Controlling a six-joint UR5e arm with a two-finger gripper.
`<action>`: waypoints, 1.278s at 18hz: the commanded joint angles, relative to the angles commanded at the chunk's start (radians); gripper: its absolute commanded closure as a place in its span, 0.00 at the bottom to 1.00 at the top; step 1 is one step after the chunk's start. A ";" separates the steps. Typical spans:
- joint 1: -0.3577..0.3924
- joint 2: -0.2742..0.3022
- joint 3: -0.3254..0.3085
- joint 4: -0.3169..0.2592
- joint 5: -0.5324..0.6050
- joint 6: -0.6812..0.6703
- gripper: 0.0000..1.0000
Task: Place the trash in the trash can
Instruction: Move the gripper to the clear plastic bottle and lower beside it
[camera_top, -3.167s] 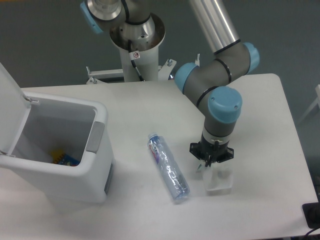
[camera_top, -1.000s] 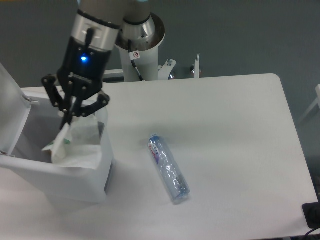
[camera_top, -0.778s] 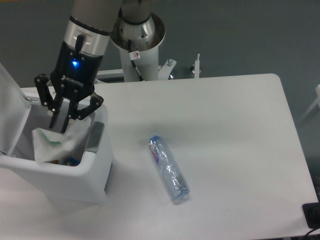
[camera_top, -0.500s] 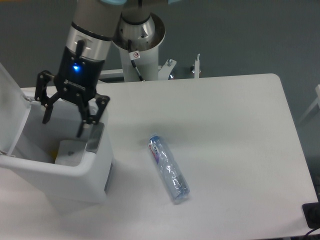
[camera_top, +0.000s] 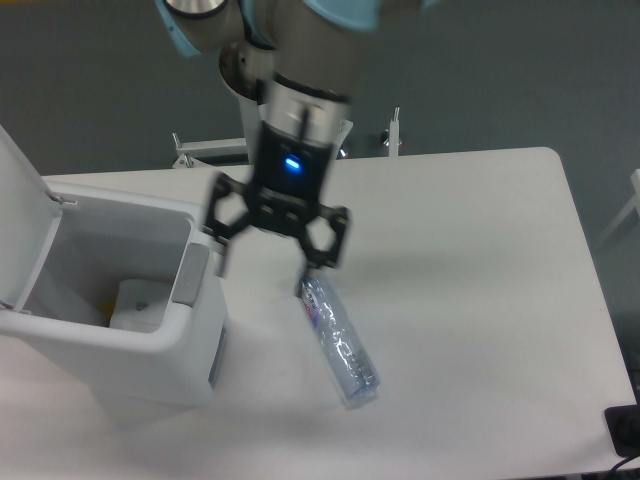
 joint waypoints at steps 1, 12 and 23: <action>0.015 -0.017 0.003 0.000 0.000 0.002 0.00; 0.028 -0.178 0.100 -0.167 0.175 -0.008 0.00; -0.072 -0.344 0.219 -0.336 0.325 -0.087 0.00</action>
